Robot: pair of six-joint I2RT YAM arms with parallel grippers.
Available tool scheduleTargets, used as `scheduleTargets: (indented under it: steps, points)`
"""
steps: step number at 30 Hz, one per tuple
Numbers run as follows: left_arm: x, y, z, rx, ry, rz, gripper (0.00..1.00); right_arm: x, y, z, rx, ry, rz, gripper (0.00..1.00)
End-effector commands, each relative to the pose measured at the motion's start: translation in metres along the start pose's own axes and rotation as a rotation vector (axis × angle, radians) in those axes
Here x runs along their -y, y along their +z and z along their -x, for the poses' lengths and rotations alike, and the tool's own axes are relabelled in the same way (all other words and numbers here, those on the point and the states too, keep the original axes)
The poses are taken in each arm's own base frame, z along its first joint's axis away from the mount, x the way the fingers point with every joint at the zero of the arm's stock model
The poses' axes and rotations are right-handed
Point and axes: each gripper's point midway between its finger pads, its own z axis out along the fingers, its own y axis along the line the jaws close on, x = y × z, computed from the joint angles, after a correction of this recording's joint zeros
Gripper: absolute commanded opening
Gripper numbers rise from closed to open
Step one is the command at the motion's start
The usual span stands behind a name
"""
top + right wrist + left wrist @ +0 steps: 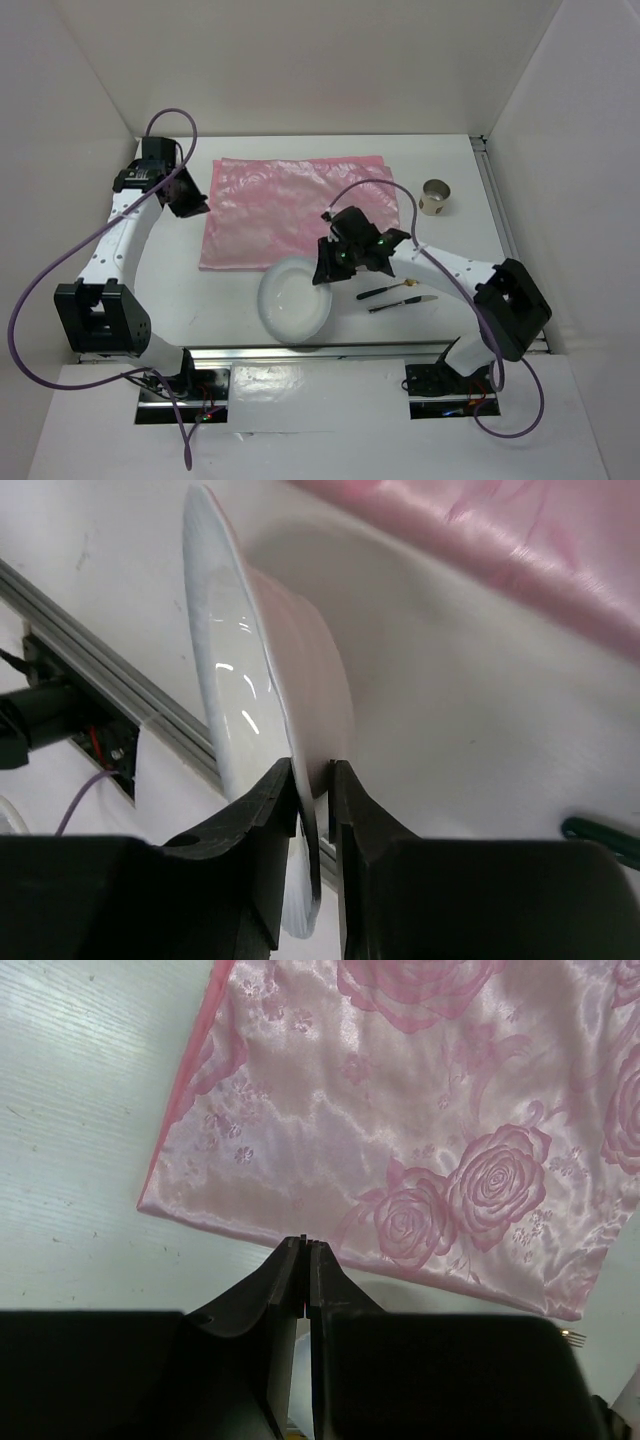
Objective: Set the dinner table for one person
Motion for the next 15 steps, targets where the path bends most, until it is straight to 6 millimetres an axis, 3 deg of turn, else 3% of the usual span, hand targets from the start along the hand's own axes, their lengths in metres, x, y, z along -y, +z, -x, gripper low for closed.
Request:
scheduleTargets:
  steps: [1, 4, 5, 6, 11, 15]
  points:
    - [0.013, -0.012, 0.014, 0.036, 0.027, -0.036, 0.21, -0.032, -0.046, 0.064, 0.146, -0.064, 0.128, 0.0]
    - [0.015, -0.014, 0.017, 0.046, 0.028, -0.042, 0.21, -0.035, -0.059, 0.091, 0.175, -0.056, 0.151, 0.0]
    - [0.015, -0.016, 0.021, 0.058, 0.028, -0.039, 0.21, -0.032, -0.069, 0.113, 0.218, -0.041, 0.16, 0.0]
    - [0.015, -0.016, 0.021, 0.058, 0.028, -0.039, 0.21, -0.034, -0.072, 0.12, 0.22, -0.042, 0.201, 0.0]
    - [0.015, -0.016, 0.021, 0.058, 0.028, -0.039, 0.21, -0.003, -0.076, 0.183, 0.311, 0.05, 0.246, 0.0]
    - [0.013, -0.013, 0.018, 0.043, 0.027, -0.029, 0.21, 0.019, -0.069, 0.22, 0.359, 0.122, 0.276, 0.0]
